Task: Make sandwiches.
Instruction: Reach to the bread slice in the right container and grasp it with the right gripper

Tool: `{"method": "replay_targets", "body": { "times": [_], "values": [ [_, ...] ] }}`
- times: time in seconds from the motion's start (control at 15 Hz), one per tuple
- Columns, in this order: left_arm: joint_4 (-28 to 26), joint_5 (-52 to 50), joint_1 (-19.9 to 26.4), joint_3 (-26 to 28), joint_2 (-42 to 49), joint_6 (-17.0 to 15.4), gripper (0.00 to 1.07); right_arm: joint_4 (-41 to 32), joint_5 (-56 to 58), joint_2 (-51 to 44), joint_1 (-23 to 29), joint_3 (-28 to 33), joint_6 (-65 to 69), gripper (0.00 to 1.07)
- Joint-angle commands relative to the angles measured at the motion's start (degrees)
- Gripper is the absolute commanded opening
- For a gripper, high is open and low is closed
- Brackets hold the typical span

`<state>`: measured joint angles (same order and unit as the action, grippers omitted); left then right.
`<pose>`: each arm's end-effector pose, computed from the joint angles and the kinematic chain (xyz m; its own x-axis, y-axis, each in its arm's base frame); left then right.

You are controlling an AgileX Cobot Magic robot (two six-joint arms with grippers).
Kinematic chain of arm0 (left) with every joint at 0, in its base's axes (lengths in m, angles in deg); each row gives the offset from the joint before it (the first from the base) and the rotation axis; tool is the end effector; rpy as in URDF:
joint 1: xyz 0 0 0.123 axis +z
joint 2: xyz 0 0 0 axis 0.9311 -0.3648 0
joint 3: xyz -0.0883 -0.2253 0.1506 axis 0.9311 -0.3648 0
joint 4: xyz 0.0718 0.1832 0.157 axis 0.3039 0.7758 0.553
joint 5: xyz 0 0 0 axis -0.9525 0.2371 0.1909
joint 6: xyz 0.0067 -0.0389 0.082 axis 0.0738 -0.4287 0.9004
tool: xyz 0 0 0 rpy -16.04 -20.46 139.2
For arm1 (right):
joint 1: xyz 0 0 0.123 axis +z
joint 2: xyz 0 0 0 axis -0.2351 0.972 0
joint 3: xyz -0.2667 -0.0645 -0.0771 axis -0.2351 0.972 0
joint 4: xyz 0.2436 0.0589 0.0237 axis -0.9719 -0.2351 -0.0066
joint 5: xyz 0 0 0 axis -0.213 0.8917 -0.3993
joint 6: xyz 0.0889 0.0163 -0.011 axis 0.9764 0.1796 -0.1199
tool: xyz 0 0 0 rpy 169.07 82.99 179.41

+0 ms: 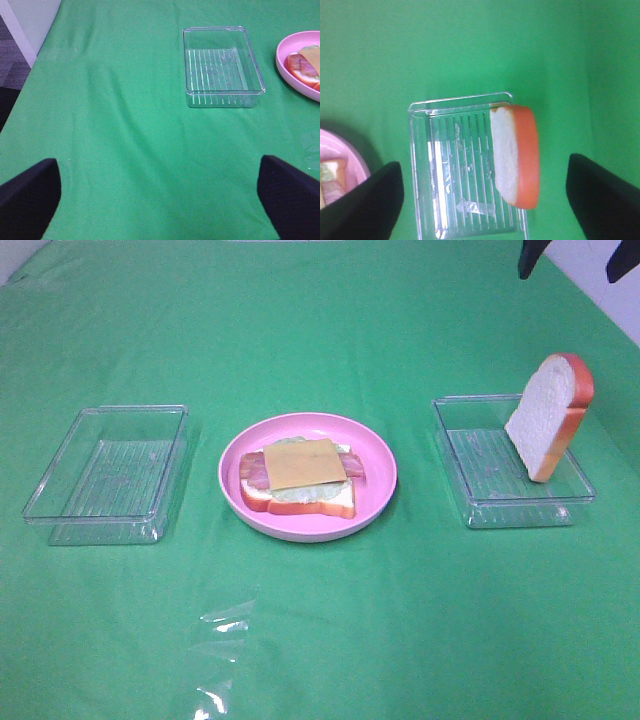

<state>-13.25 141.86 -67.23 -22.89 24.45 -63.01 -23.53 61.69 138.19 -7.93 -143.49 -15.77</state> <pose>-0.0096 -0.0002 0.2800 -0.4622 -0.0190 -0.8866 -0.0276 0.9996 -0.0071 0.4382 0.0435 0.3283 -0.8981 0.0729 -0.4337 0.0467 0.9964 0.0708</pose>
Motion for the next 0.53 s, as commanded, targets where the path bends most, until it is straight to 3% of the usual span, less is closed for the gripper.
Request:
{"method": "replay_targets", "body": {
  "times": [0.07,0.53],
  "values": [
    [0.0,-0.9,0.0,-0.2,0.9,0.0,1.01,-0.7,6.7,0.9,-2.6,-0.2,-2.2,0.85],
    [0.0,-0.9,0.0,-0.2,0.9,0.0,1.01,-1.4,6.7,7.0,-4.2,-0.2,-3.1,0.85]
  ]
}}
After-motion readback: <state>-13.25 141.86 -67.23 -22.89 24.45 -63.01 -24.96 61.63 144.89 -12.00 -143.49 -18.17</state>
